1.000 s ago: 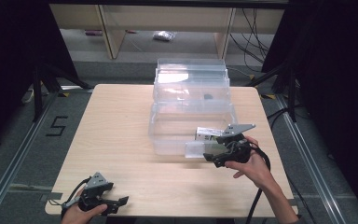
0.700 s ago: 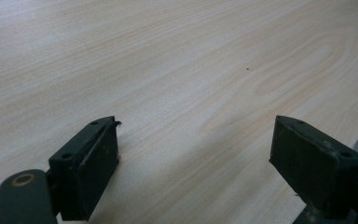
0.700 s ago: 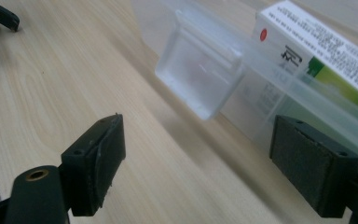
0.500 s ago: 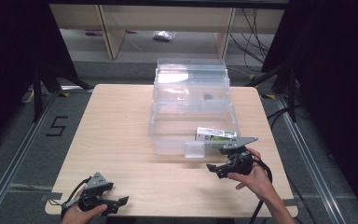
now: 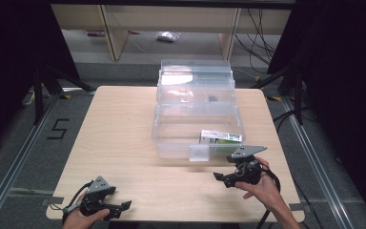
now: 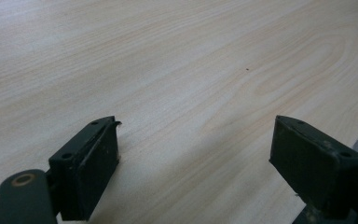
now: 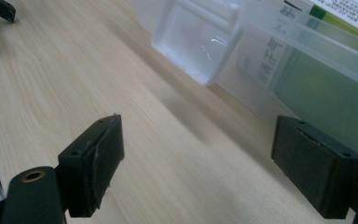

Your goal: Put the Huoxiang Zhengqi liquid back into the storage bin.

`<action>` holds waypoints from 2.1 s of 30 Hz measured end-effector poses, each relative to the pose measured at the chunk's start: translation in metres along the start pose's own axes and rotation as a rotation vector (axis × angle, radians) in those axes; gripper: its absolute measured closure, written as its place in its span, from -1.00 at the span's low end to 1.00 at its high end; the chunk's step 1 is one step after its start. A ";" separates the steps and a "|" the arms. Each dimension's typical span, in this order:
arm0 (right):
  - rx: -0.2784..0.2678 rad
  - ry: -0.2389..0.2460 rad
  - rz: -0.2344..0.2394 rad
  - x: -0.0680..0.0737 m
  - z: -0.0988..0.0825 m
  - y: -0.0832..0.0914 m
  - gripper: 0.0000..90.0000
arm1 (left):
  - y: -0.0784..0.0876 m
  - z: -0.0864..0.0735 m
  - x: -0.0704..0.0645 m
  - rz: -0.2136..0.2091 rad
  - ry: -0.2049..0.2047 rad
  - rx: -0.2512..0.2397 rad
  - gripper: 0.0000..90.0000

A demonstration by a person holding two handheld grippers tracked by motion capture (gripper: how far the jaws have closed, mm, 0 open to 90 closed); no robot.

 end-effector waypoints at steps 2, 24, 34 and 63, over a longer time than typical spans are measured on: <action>0.005 -0.018 -0.001 0.001 -0.003 0.000 -0.60 | 0.000 0.000 0.000 0.000 0.000 0.000 -0.67; 0.052 -0.040 -0.034 0.000 -0.042 -0.001 -0.62 | 0.001 0.000 0.000 -0.004 -0.002 0.002 -0.67; 0.073 -0.017 -0.070 -0.003 -0.058 -0.001 -0.62 | 0.001 0.000 0.000 -0.003 -0.004 -0.003 -0.67; 0.138 -0.088 -0.148 0.006 -0.088 0.008 -0.62 | 0.003 0.001 -0.001 0.012 0.001 -0.003 -0.67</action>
Point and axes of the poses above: each handheld gripper's, and its own axes: y roughly backward along the jaws, z roughly out of its top, x roughly to its left, the point moved 10 cm from there along -y, roughly forward along the jaws, and after that the axes turned 5 degrees about -y, right-handed, at the moved point
